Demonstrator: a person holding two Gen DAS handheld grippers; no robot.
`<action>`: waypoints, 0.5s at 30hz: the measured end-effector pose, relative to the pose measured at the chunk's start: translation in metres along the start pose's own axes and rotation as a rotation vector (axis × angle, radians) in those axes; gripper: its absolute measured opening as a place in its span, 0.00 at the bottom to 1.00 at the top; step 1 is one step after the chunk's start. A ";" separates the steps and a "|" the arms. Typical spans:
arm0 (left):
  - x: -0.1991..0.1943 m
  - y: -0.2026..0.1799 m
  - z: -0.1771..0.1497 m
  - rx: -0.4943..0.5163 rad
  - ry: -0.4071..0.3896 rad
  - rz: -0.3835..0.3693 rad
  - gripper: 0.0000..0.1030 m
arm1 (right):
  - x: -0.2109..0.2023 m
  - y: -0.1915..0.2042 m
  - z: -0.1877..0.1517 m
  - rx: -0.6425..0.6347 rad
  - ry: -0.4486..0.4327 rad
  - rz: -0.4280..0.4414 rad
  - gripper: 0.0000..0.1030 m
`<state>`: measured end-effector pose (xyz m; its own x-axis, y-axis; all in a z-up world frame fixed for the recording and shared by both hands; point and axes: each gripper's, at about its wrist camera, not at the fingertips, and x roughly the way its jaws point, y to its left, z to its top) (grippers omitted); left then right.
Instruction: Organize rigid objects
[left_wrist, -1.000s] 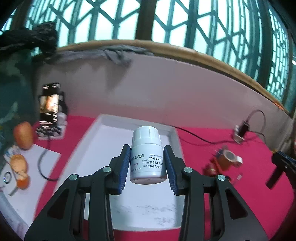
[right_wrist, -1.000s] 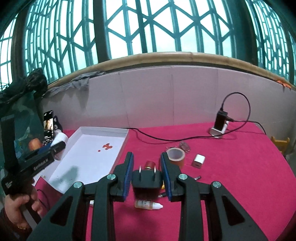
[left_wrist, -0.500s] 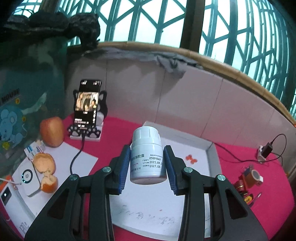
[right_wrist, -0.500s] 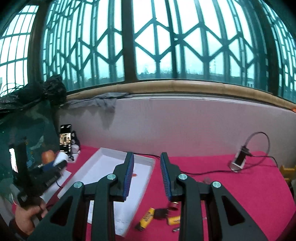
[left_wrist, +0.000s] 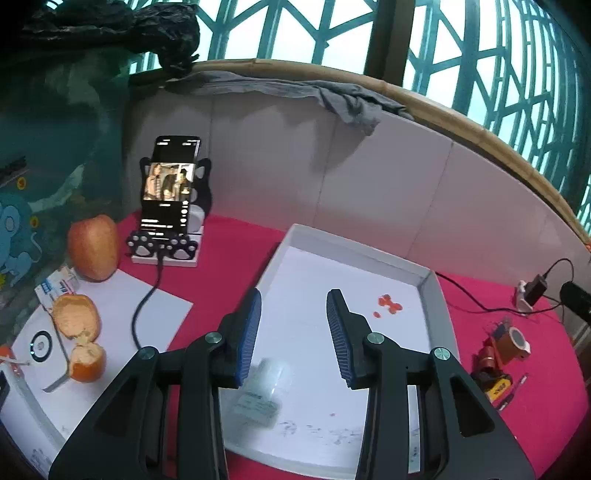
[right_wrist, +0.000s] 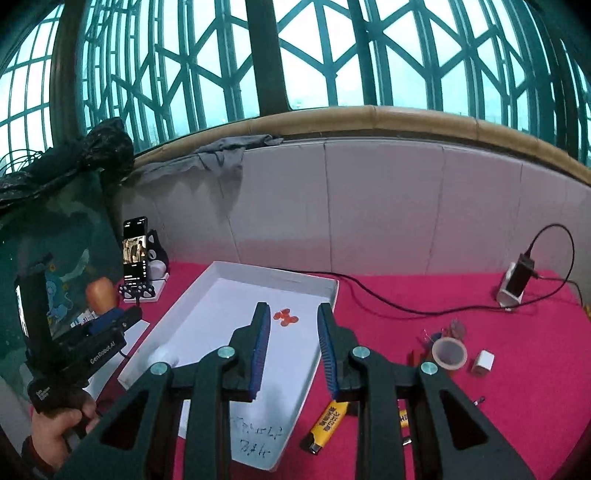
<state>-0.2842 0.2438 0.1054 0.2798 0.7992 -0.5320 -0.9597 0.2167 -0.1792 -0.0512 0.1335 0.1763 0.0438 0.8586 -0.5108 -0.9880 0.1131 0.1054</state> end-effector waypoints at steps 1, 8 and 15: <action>-0.001 -0.003 -0.001 0.005 0.001 -0.012 0.35 | -0.003 -0.002 -0.002 -0.001 -0.002 0.004 0.25; -0.015 -0.022 -0.006 0.061 -0.021 -0.104 0.35 | -0.025 -0.057 -0.037 0.053 0.041 -0.031 0.54; -0.017 -0.014 -0.005 0.082 0.019 -0.262 0.35 | -0.018 -0.120 -0.119 0.179 0.234 -0.132 0.72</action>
<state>-0.2756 0.2238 0.1126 0.5185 0.6994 -0.4919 -0.8534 0.4597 -0.2459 0.0488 0.0453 0.0714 0.1139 0.6946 -0.7103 -0.9335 0.3196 0.1628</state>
